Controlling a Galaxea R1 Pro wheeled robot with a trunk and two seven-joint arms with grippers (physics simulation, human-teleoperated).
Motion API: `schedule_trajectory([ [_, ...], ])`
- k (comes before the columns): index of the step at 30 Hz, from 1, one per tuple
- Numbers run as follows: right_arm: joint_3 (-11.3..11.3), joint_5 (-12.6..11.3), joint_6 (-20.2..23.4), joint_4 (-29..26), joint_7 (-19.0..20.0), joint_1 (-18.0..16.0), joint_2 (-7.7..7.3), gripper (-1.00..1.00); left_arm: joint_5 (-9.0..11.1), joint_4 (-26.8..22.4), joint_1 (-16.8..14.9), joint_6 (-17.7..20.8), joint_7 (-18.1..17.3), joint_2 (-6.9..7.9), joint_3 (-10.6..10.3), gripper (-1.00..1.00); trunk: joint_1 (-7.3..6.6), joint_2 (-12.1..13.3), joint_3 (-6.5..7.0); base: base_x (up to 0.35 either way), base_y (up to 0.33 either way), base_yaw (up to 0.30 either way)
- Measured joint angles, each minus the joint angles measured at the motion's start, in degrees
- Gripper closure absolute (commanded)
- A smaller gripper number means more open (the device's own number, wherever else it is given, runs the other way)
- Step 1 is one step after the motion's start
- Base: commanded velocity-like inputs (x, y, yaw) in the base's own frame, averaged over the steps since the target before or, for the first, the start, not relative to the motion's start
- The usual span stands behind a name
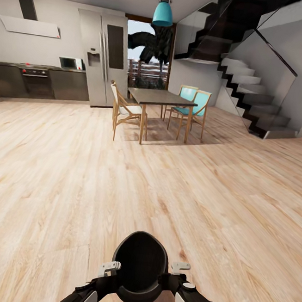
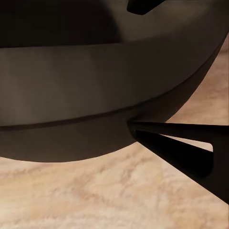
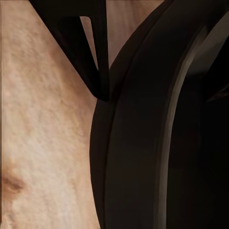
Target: Place each of the two pumpkins and all three candles from the living room inside a cabinet in the living room (use any cabinet), then make sure every cabinet is closed, and position the cauldron so it is next to a table in the living room.
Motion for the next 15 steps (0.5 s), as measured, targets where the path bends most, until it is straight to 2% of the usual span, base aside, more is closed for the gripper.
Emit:
schedule_trajectory([
  [13,-0.4,0.3,-0.1,0.3,0.3,0.0,-0.01,1.0,-0.3,0.1,0.0,0.0,0.0,-0.12,0.1,1.0,-0.34,0.2,2.88,0.0,0.0,0.0],
  [15,-0.4,0.2,-0.2,0.3,0.3,0.0,0.0,1.0,-0.3,0.1,0.0,0.0,0.0,-0.1,0.1,1.0,-0.77,1.0,3.24,0.0,0.0,0.0],
])
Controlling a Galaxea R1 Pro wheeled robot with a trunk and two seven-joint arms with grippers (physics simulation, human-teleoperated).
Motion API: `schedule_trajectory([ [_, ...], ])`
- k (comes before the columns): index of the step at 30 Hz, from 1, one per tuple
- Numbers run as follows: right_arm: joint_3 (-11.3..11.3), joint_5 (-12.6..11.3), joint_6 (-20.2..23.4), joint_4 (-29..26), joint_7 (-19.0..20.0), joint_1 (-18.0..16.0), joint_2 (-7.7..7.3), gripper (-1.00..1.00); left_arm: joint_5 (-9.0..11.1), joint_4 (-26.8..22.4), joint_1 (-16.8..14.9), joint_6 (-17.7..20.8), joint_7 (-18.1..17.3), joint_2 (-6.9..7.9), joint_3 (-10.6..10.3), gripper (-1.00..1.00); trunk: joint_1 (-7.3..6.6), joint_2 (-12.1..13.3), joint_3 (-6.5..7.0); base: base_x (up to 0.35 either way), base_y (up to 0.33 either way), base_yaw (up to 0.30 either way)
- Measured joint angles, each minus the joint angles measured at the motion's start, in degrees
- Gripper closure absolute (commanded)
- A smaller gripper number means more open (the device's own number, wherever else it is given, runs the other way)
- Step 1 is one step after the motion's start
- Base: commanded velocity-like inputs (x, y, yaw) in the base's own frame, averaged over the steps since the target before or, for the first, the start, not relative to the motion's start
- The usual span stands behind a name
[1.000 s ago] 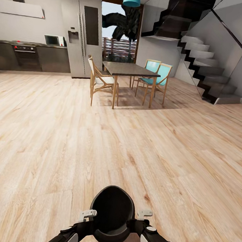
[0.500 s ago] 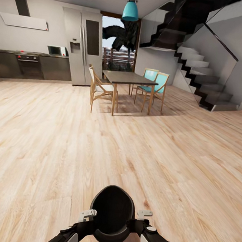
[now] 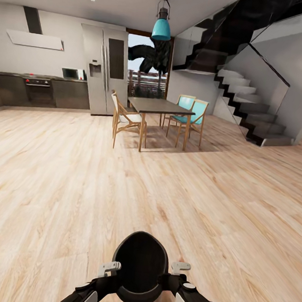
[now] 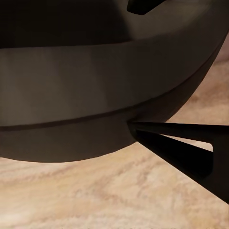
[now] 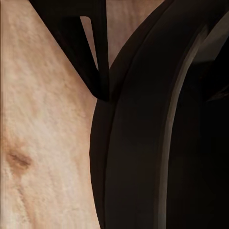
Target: Place each of the two pumpkins and all three candles from the living room inside a cabinet in the living room (use any cabinet), then make sure every cabinet is closed, and position the cauldron so it is next to a table in the living room.
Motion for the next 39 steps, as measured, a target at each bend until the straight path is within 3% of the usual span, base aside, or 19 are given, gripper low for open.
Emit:
schedule_trajectory([
  [27,0.1,-0.2,0.0,-0.1,-0.1,0.0,0.0,1.0,0.1,0.0,0.0,0.0,0.0,0.05,-0.1,1.0,-5.93,10.8,4.85,0.0,0.0,-0.013],
  [39,0.1,-0.1,0.2,-0.1,0.0,0.0,0.01,1.0,0.4,0.0,0.0,0.0,0.0,0.12,-0.2,1.0,-5.95,10.8,4.85,0.041,0.031,-0.179],
])
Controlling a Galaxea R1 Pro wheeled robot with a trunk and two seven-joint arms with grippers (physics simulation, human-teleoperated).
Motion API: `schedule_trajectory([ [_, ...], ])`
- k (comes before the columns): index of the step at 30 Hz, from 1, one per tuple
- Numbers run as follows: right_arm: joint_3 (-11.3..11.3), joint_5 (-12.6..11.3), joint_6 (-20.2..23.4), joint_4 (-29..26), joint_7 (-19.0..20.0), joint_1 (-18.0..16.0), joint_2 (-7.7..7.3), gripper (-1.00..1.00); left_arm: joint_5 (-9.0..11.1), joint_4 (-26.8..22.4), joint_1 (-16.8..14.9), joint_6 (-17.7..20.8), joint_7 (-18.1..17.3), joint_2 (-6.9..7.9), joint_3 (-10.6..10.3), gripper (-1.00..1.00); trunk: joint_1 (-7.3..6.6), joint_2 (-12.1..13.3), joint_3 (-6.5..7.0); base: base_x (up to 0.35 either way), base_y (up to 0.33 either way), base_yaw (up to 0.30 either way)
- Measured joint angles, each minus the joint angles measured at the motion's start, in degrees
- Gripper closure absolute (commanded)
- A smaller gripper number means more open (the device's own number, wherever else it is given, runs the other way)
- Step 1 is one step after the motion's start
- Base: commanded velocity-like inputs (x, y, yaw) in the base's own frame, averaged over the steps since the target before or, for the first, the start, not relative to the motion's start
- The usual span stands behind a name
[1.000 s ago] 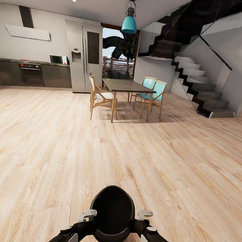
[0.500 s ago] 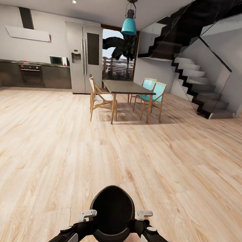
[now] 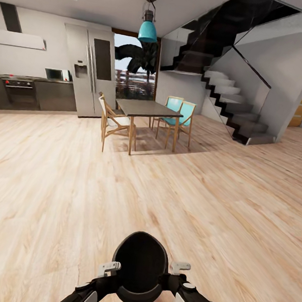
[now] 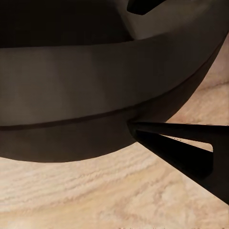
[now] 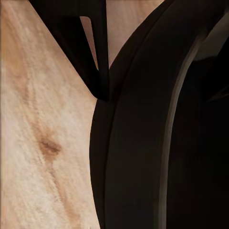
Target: Place each of the two pumpkins and all three candles from the living room inside a cabinet in the living room (use any cabinet), then make sure every cabinet is closed, and position the cauldron so it is next to a table in the living room.
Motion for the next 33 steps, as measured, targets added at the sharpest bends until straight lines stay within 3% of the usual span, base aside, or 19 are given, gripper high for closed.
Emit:
schedule_trajectory([
  [12,0.0,0.0,-0.1,0.1,0.1,0.0,0.0,1.0,-0.1,0.0,0.0,0.0,0.0,-0.01,0.0,1.0,-0.01,0.0,0.0,0.249,0.179,-0.029],
  [33,0.0,0.0,0.0,0.0,0.0,0.0,-0.01,1.0,0.1,0.0,0.0,0.0,0.0,0.01,0.0,1.0,-0.01,0.0,0.0,0.259,0.158,-0.268],
])
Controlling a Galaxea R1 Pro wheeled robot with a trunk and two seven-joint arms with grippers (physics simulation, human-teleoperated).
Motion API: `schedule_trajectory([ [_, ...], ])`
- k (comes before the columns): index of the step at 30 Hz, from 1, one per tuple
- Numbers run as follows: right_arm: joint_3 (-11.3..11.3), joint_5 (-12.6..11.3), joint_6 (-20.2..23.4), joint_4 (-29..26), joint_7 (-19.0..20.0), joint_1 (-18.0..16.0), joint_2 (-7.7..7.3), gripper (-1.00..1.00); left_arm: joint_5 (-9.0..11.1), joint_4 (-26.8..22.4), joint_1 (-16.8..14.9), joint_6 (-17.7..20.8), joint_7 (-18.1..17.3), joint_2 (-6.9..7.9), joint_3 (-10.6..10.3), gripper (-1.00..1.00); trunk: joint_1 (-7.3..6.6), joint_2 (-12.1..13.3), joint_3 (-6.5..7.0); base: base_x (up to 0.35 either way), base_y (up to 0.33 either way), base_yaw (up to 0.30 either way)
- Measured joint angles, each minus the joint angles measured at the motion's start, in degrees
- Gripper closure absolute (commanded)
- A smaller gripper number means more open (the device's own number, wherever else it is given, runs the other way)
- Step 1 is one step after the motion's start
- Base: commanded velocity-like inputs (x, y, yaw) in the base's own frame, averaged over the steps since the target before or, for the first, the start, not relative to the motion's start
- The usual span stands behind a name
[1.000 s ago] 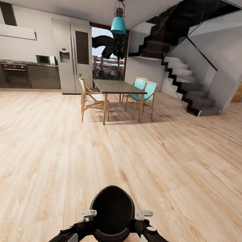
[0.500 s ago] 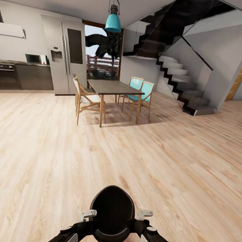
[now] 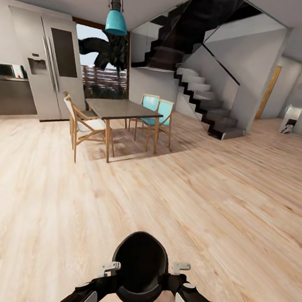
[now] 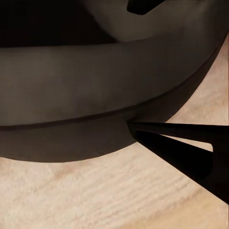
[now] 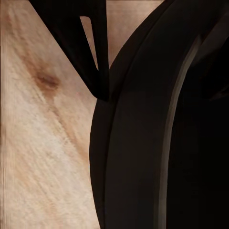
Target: Place each of the two pumpkins and all three candles from the living room inside a cabinet in the living room (use any cabinet), then make sure every cabinet is closed, and position the cauldron so it is next to a table in the living room.
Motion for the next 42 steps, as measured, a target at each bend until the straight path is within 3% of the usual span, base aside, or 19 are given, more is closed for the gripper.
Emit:
schedule_trajectory([
  [24,0.1,0.0,0.1,-0.1,-0.1,0.0,0.0,1.0,0.1,0.0,0.0,0.0,0.0,0.04,0.0,1.0,0.0,0.0,0.0,0.256,0.147,-0.28],
  [42,-0.1,0.0,-0.1,0.2,0.2,0.0,0.01,1.0,-0.3,0.0,0.0,0.1,0.0,-0.03,0.1,1.0,0.03,0.0,0.0,0.016,0.005,-0.28],
])
